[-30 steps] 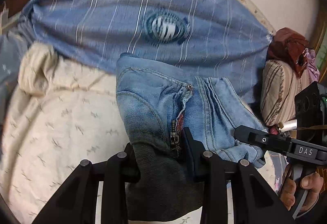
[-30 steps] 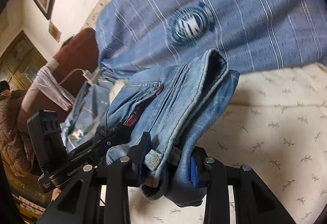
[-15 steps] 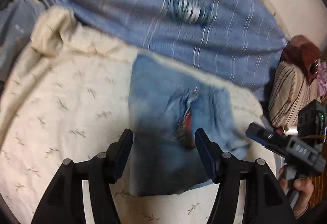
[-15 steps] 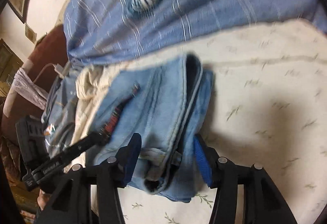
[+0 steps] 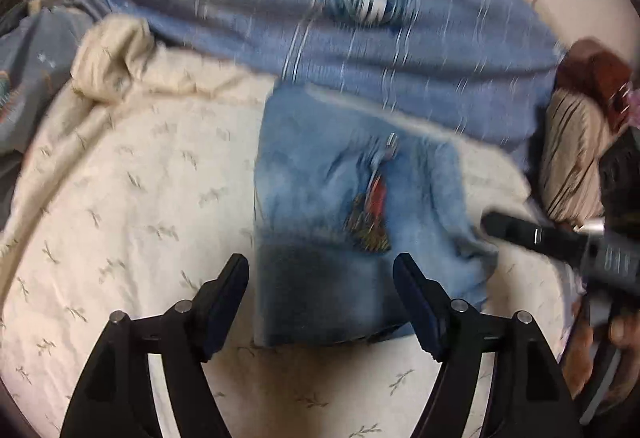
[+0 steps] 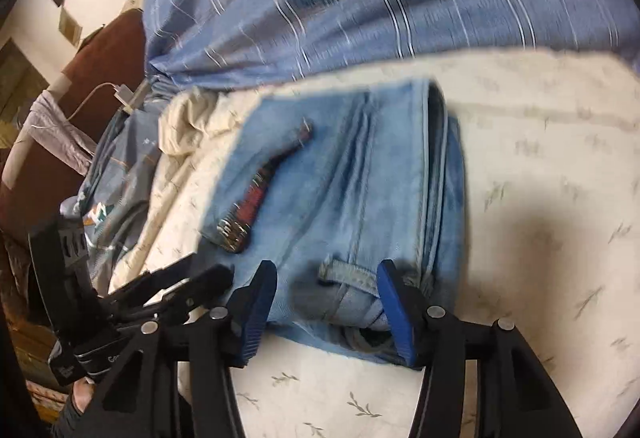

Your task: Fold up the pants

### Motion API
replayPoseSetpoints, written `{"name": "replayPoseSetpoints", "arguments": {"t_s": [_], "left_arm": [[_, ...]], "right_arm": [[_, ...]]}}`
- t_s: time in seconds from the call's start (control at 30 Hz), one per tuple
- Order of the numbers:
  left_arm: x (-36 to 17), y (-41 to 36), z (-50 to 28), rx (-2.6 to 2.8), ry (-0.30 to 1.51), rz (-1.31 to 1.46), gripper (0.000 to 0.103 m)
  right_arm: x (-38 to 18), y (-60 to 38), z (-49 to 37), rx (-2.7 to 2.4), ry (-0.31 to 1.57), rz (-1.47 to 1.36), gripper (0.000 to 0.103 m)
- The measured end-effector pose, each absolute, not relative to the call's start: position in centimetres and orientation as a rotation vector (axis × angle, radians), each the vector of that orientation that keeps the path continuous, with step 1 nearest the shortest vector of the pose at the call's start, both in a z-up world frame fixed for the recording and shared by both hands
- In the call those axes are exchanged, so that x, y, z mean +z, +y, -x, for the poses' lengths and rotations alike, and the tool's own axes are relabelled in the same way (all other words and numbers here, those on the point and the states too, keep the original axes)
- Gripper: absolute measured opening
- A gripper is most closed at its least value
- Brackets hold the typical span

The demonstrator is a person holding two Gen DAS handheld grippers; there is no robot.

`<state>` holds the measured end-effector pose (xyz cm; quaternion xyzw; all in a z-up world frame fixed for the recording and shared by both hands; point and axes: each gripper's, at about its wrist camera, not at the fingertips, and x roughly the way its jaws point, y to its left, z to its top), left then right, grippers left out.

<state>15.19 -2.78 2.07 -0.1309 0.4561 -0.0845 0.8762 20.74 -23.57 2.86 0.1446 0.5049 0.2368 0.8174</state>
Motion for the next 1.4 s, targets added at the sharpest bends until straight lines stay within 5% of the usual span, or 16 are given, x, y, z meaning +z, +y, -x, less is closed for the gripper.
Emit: {"name": "replayPoseSetpoints", "arguments": {"t_s": [0.1, 0.4, 0.63, 0.8, 0.9, 0.97, 1.23, 1.4], "left_arm": [[-0.1, -3.5, -15.8, -0.151, 1.034, 0.204, 0.079], [-1.3, -2.9, -14.9, -0.168, 1.006, 0.225, 0.085], [0.5, -3.2, -13.4, -0.151, 0.946, 0.174, 0.084], [1.9, -4.0, -10.0, -0.145, 0.922, 0.158, 0.084], [1.9, -4.0, -9.0, -0.105, 0.969, 0.174, 0.084], [2.7, -3.3, -8.1, -0.100, 0.970, 0.201, 0.084], [5.2, -3.7, -4.6, -0.079, 0.954, 0.113, 0.090], [6.7, -5.9, -3.0, -0.084, 0.931, 0.091, 0.090]], "right_arm": [[5.0, -24.0, -23.0, 0.495, 0.988, -0.352, 0.073], [-3.6, -25.2, -31.2, 0.430, 1.165, -0.665, 0.075], [4.1, -25.3, -24.0, 0.472, 1.032, -0.513, 0.075], [7.0, -24.8, -15.9, 0.471, 0.931, -0.348, 0.084], [3.6, -24.3, -16.4, 0.465, 1.005, -0.330, 0.088], [-1.6, -24.8, -18.2, 0.360, 1.254, -0.394, 0.088], [9.7, -29.4, -10.3, 0.325, 0.862, -0.405, 0.088], [10.9, -29.9, -4.3, 0.246, 0.834, -0.217, 0.090]]}}
